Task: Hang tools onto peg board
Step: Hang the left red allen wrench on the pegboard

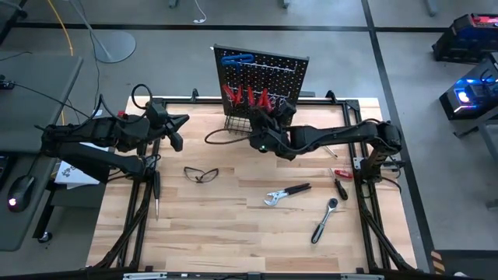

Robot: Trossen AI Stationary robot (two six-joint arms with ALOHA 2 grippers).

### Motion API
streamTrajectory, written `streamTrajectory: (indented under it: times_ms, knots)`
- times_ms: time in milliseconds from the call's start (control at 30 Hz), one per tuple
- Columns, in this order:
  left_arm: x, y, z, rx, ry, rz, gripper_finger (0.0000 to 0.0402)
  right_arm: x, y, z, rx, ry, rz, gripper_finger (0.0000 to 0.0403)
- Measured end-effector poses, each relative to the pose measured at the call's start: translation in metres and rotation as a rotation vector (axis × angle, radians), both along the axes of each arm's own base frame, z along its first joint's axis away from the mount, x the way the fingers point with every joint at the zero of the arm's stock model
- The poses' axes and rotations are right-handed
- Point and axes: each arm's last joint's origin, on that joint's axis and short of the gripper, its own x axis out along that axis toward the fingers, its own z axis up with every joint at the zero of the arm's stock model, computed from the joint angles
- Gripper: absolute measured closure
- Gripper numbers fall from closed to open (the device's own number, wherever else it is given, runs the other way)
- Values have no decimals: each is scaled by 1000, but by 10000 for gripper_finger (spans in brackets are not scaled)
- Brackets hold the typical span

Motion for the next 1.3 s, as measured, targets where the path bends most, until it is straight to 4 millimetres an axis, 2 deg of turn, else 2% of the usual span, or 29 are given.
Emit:
streamTrajectory:
  times_ms: [167,267,400,533,667,767,867,1067,1167,1300]
  knots:
    - [-1,0,-1,1,18,0,402,1,24,10,15,-31,60,400]
    - [-1,0,-2,1,26,0,402,-1,41,29,38,-71,86,402]
    - [-1,0,-2,2,26,0,402,-11,58,62,64,-149,84,402]
    - [-1,0,-2,2,26,0,402,-25,60,95,109,-230,55,402]
    - [-1,0,-2,11,32,-1,401,-30,51,106,249,-293,53,388]
    - [-1,0,-2,22,41,-6,402,-28,41,98,384,-320,43,348]
    - [-1,0,-2,22,41,-6,401,-25,29,79,459,-320,-9,283]
    - [-1,0,-3,23,49,-6,402,-18,3,33,406,-280,-113,146]
    - [-2,0,-4,25,63,-6,402,-18,-10,13,372,-236,-141,114]
    - [-2,0,-5,17,84,-24,402,-18,-25,-1,356,-259,-184,106]
